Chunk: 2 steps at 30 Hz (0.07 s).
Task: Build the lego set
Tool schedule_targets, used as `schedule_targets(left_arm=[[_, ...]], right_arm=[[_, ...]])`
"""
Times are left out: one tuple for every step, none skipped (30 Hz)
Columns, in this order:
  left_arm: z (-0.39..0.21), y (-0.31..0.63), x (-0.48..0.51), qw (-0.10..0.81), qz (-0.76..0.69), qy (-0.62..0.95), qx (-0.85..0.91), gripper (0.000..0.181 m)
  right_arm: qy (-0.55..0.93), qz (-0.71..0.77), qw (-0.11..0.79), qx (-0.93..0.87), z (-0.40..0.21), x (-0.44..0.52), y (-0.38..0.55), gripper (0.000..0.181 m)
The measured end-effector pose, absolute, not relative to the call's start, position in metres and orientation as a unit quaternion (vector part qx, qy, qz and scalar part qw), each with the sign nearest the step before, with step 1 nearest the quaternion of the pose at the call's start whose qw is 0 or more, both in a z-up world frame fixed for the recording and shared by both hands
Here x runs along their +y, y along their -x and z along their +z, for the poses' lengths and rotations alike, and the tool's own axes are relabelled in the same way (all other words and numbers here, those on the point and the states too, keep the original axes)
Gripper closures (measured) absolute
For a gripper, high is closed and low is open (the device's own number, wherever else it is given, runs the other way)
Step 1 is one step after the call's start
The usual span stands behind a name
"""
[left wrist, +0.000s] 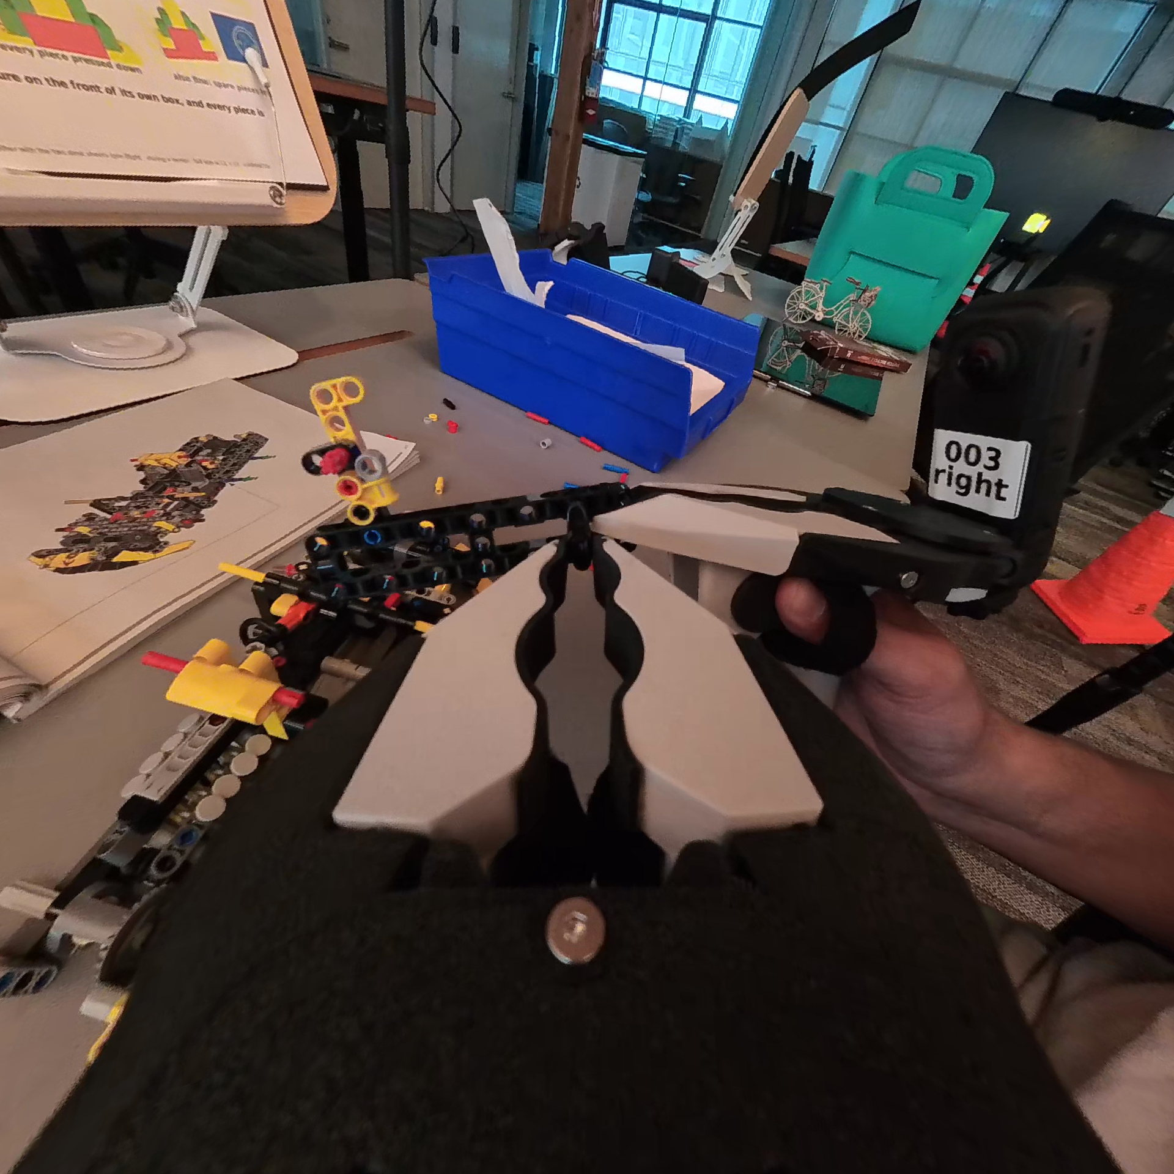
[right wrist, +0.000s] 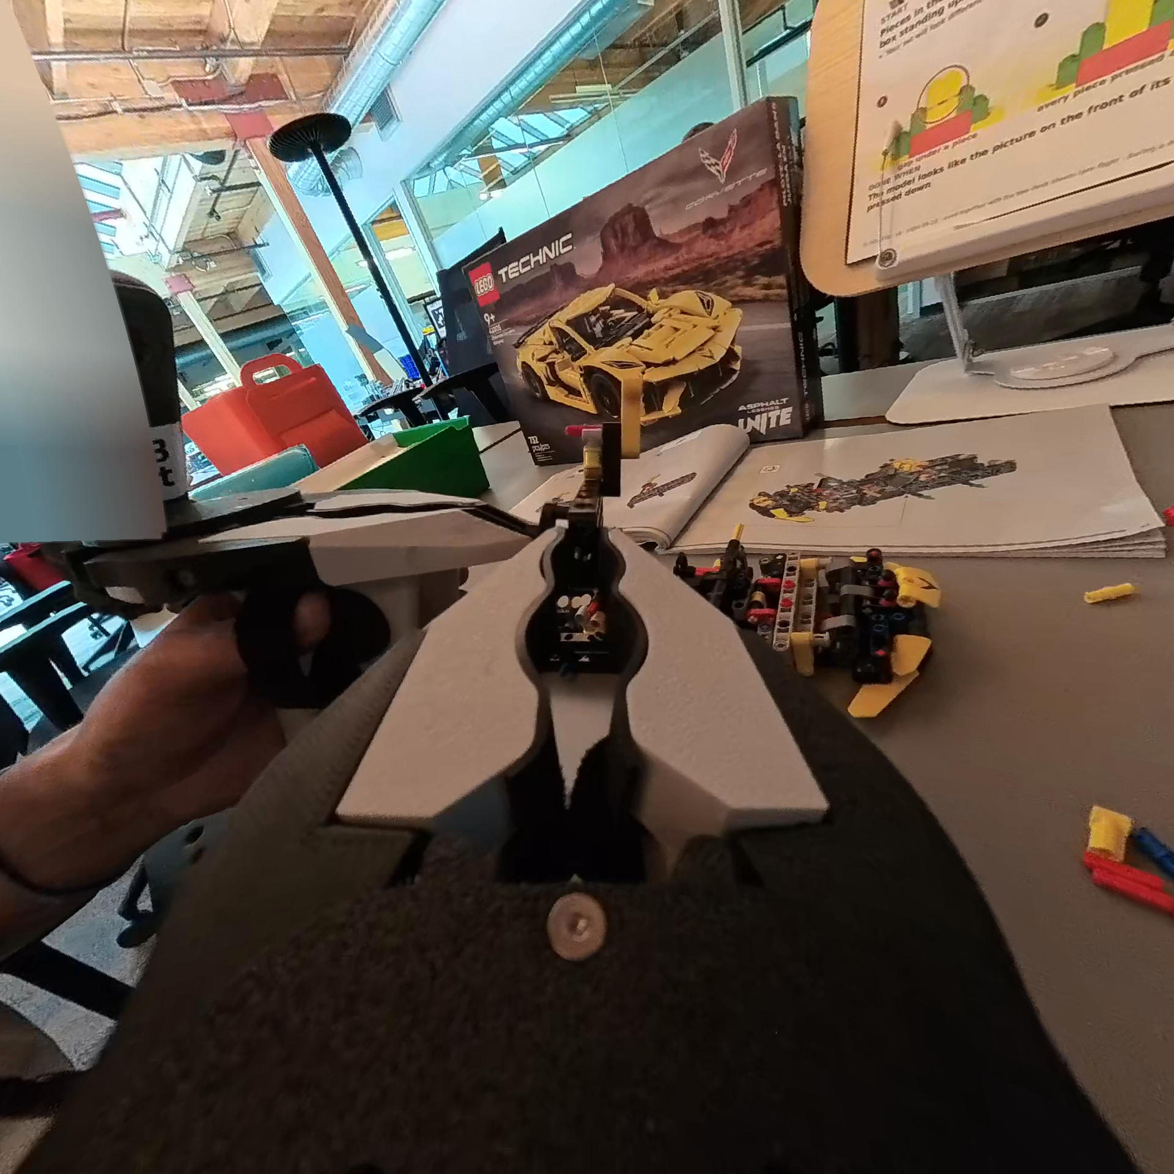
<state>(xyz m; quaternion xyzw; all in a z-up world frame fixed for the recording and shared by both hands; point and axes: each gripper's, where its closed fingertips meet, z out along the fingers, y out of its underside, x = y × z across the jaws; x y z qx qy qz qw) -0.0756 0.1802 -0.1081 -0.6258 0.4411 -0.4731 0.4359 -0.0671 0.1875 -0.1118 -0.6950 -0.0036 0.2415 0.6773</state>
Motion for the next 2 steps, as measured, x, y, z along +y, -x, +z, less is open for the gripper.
schedule_targets(left_arm=[[-0.109, 0.0759, 0.1804, 0.436, -0.471, 0.626, 0.443, 0.174], [-0.11, 0.0763, 0.1807, 0.436, -0.468, 0.626, 0.446, 0.174]], right_arm=[[0.697, 0.24, 0.676, -0.005, -0.1125, 0.1877, 0.0676, 0.175], [0.699, 0.241, 0.673, -0.006, -0.1137, 0.188, 0.0682, 0.175]])
